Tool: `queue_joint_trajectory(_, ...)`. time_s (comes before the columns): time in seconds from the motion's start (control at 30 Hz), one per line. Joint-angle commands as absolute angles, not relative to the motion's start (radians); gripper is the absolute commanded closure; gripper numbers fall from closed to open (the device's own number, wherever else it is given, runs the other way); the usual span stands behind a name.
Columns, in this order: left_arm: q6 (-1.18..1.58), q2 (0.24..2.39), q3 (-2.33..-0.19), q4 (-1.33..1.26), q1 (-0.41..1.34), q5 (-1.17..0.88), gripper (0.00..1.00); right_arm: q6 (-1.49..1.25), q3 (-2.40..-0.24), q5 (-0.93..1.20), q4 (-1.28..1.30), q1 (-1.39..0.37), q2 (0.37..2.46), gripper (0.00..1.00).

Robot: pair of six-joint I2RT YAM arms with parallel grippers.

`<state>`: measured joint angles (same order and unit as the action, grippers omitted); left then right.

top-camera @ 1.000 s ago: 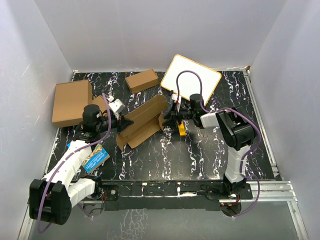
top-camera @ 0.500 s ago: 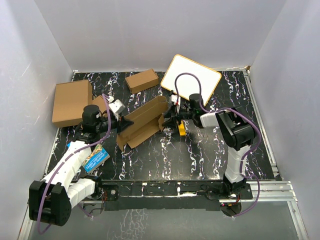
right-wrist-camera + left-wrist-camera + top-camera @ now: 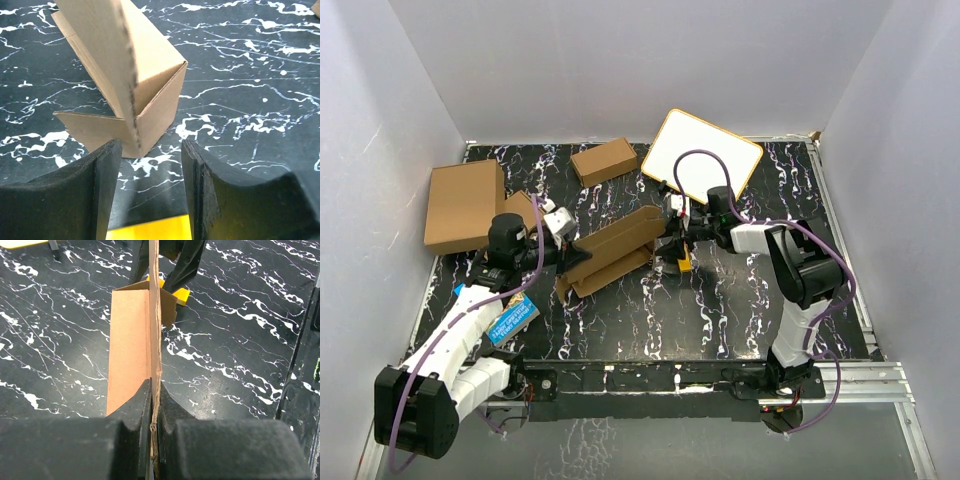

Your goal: Fold the paper box

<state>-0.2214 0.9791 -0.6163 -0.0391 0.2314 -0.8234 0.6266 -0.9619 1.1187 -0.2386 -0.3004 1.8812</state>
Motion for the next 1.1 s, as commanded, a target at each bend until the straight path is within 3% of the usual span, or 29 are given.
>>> queue_joint_trajectory(0.0, -0.25, 0.983, -0.629, 0.004, 0.248, -0.845, 1.0, 0.551, -0.898, 1.158, -0.488, -0.31, 1.836, 0.45)
queue_joint_trajectory(0.23, -0.255, 0.992, -0.633, 0.012, 0.252, -0.839, 1.0, 0.533, -0.84, 1.139, -0.584, -0.336, 1.837, 0.47)
queue_joint_trajectory(0.77, -0.257, 1.003, -0.632, 0.008, 0.255, -0.834, 1.0, 0.249, -0.672, 0.963, -1.118, -0.377, 1.864, 0.48)
queue_joint_trajectory(1.07, -0.25, 1.011, -0.628, 0.0, 0.255, -0.835, 1.0, 0.226, -0.67, 0.926, -1.187, -0.409, 1.914, 0.51)
